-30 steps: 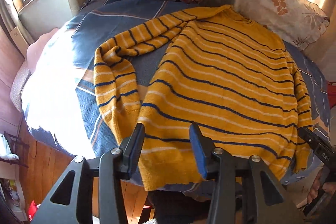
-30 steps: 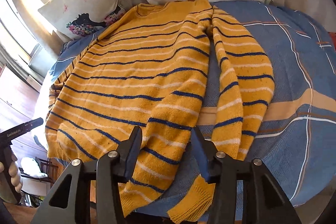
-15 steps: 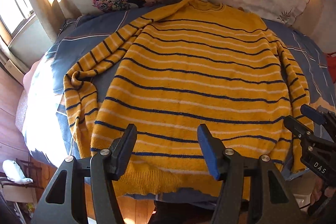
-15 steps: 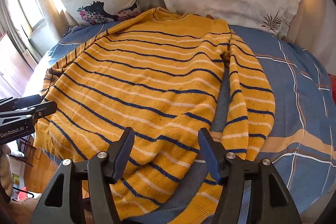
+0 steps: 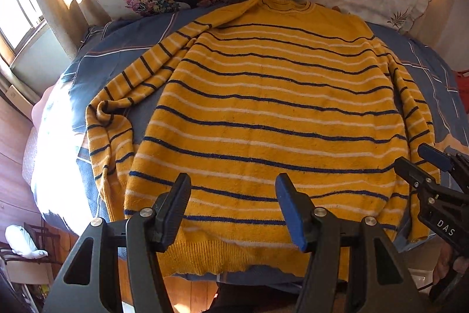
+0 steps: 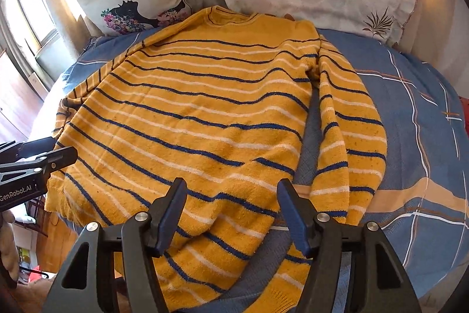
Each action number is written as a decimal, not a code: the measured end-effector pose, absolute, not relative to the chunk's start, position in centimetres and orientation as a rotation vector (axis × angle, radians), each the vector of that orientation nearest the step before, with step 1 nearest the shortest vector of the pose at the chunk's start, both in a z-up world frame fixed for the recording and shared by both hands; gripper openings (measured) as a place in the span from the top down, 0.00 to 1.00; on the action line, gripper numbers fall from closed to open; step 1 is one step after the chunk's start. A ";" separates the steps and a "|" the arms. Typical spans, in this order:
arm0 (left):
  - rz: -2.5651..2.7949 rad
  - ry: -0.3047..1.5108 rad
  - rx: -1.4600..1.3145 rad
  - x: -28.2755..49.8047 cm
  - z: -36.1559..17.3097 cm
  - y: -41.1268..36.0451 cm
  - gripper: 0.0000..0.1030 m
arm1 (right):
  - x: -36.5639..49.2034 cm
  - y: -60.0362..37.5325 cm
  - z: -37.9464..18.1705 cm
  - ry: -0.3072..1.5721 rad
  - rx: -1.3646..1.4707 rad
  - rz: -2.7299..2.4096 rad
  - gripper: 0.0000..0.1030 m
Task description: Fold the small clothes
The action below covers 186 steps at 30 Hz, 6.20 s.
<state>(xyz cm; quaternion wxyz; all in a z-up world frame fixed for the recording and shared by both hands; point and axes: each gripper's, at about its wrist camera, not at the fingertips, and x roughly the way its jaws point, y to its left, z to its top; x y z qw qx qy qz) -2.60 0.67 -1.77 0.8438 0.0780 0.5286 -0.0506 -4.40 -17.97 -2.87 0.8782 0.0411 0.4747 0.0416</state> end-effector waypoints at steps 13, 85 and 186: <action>-0.117 1.130 0.161 -2.3 -2.2 0.9 0.43 | -4.1 -17.8 -3.1 0.998 0.088 0.084 0.33; -0.062 1.277 -0.255 0.9 -7.0 13.1 0.42 | -7.2 -27.3 -5.9 1.115 0.530 0.274 0.35; -0.207 1.217 -0.300 11.0 -7.7 24.4 0.44 | 19.9 -6.9 -0.8 1.032 0.235 0.354 0.29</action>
